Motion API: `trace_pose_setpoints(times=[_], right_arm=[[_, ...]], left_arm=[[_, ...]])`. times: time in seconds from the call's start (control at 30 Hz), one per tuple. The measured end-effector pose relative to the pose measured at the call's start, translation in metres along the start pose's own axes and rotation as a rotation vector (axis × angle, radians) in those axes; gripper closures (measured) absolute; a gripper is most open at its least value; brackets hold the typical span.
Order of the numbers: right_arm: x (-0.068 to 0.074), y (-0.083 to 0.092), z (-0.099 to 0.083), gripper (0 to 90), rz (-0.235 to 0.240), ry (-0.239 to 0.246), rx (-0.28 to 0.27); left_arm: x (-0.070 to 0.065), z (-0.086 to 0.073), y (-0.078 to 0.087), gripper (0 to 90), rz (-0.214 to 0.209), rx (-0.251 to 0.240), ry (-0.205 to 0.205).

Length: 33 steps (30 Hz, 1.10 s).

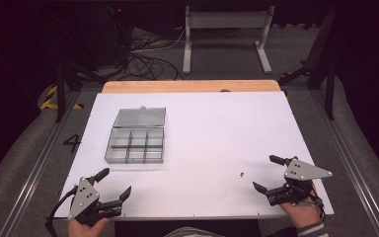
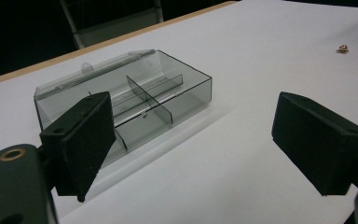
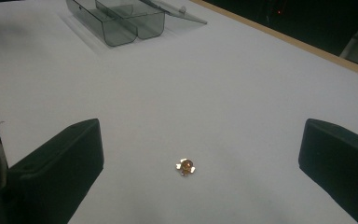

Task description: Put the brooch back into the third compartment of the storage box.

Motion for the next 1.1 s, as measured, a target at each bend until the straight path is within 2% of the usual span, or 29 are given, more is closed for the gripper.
trace_pose_setpoints(times=[0.2, 0.37, 0.67, 0.7, 0.77, 0.9, 1.1], right_arm=[[0.0, 0.001, 0.001, 0.5, 0.005, 0.005, -0.002], [0.001, 0.001, 0.002, 0.5, 0.008, 0.013, -0.004], [0.003, 0.0, 0.005, 0.6, 0.012, 0.027, 0.01], [0.002, -0.001, 0.005, 0.7, 0.014, 0.028, 0.016], [0.0, -0.001, 0.006, 1.4, 0.015, 0.028, 0.027], [-0.002, -0.003, 0.011, 2.3, 0.029, 0.023, 0.037], [-0.003, -0.007, 0.021, 2.5, 0.019, 0.035, 0.05]], left_arm=[[0.002, 0.0, 0.001, 13.5, -0.01, -0.011, 0.022], [0.002, 0.0, 0.0, 13.5, -0.003, -0.003, 0.006], [0.002, 0.0, 0.0, 13.5, -0.002, -0.005, 0.01], [0.001, 0.0, 0.0, 13.5, -0.002, -0.003, 0.021], [0.001, 0.0, -0.001, 13.5, 0.001, -0.001, 0.013], [0.001, 0.0, 0.0, 13.6, 0.002, -0.002, 0.014], [0.001, 0.0, -0.001, 13.7, -0.002, 0.005, 0.009]])
Point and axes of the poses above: each handheld gripper's, and its own axes: y roughly backward along the jaws, z roughly out of its top, x roughly to its left, the point moved 2 cm from there along -y, roughly forward along the jaws, and after that the axes turned 1 degree about -z, right-handed, at the moved point
